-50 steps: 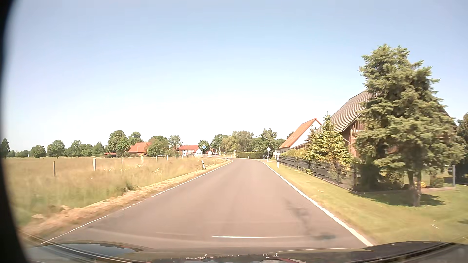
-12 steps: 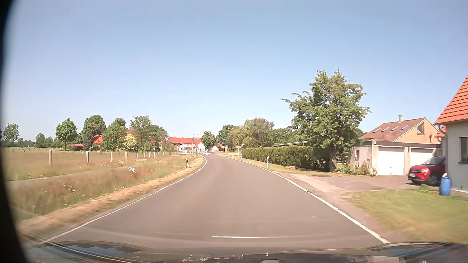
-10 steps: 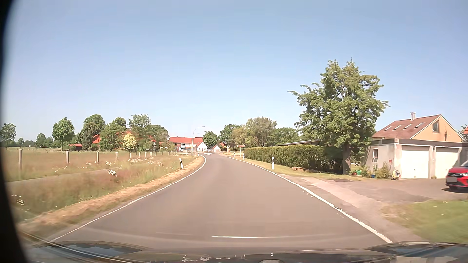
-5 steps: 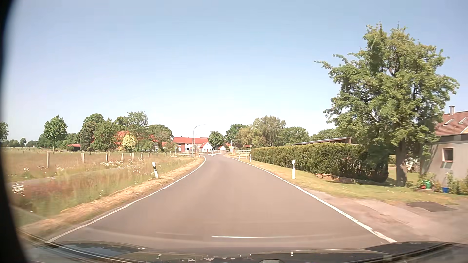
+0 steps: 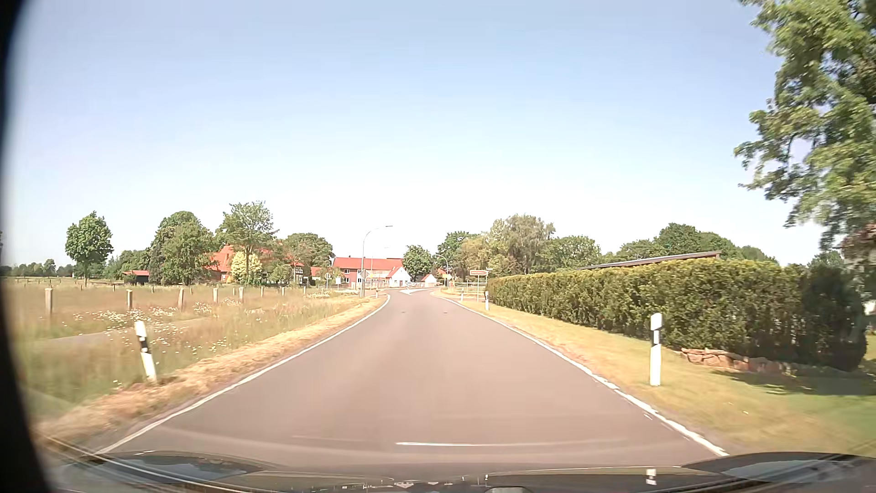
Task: Follow the waypoints while adhering to traffic rules and regulations
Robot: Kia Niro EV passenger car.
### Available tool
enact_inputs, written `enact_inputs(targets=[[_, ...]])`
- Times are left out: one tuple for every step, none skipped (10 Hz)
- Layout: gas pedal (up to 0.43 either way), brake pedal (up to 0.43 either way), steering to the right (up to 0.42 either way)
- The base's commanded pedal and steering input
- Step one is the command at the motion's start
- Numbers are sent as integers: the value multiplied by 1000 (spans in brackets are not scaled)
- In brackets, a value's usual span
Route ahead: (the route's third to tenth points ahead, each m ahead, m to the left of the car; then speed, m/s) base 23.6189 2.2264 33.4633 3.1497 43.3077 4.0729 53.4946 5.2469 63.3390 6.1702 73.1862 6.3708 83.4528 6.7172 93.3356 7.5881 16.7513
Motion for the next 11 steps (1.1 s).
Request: enact_inputs(targets=[[150, 0, -17], [150, 0, -17], [150, 0, -17], [150, 0, -16], [150, 0, -16], [150, 0, -15], [138, 0, -15], [138, 0, -15], [138, 0, -14], [138, 0, -14], [138, 0, -13]])
